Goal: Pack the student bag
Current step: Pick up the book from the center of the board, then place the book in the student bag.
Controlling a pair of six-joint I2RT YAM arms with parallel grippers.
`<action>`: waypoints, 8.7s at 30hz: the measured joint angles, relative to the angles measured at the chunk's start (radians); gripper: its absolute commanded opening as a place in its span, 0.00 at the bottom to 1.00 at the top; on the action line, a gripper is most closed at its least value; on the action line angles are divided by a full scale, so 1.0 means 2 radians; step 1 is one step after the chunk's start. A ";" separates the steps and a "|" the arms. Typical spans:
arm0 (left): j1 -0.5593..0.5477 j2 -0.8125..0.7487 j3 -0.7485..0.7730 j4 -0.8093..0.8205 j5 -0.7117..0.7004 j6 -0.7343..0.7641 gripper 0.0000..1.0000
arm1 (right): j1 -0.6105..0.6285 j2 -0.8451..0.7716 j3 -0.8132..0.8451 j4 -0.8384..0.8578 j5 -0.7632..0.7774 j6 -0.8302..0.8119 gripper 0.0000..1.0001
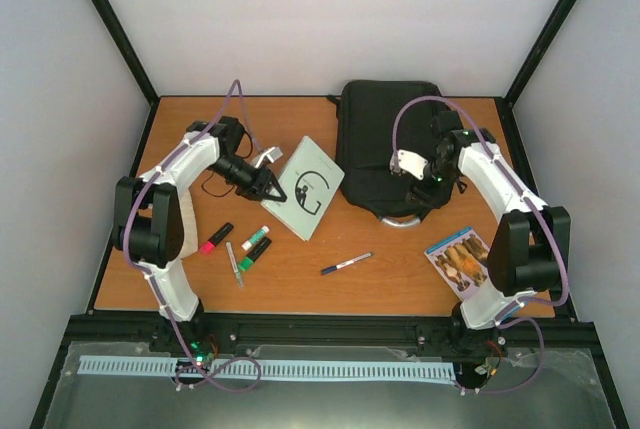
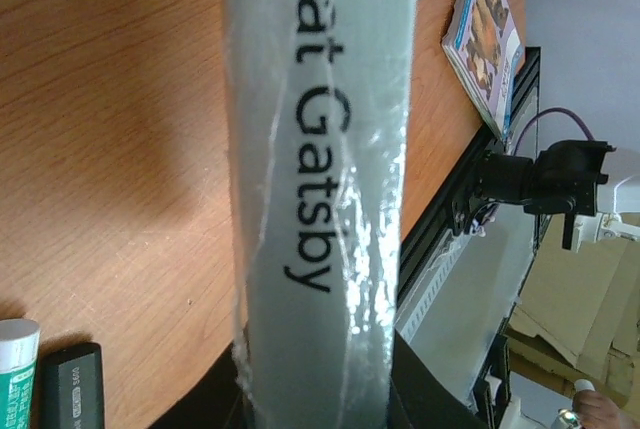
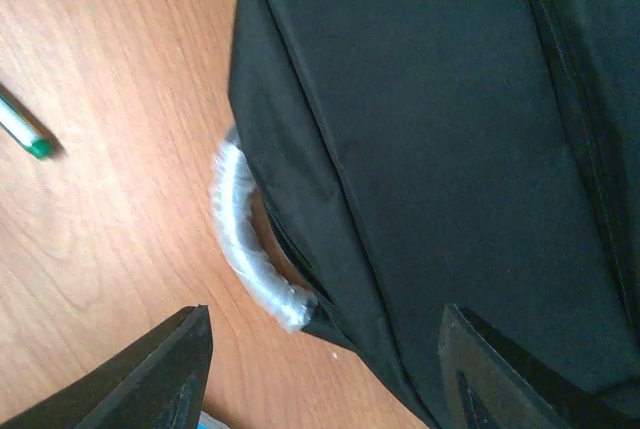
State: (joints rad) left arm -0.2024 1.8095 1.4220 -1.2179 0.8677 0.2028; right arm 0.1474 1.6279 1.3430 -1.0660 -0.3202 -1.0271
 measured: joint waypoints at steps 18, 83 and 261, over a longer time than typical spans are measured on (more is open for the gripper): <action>0.000 -0.002 -0.008 0.006 0.000 -0.006 0.01 | 0.055 0.076 -0.038 0.084 0.091 -0.034 0.63; 0.012 0.026 -0.025 -0.167 0.141 0.178 0.01 | 0.113 0.186 0.358 0.004 -0.036 0.282 0.03; -0.206 -0.013 -0.129 0.407 -0.274 0.522 0.50 | 0.184 0.175 0.346 -0.118 -0.072 0.153 0.03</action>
State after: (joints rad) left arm -0.6151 1.7832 1.1633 -0.4034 0.3195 1.2476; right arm 0.5152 1.9785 2.0357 -1.3025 -0.4641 -0.7219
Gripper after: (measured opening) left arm 0.510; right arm 0.043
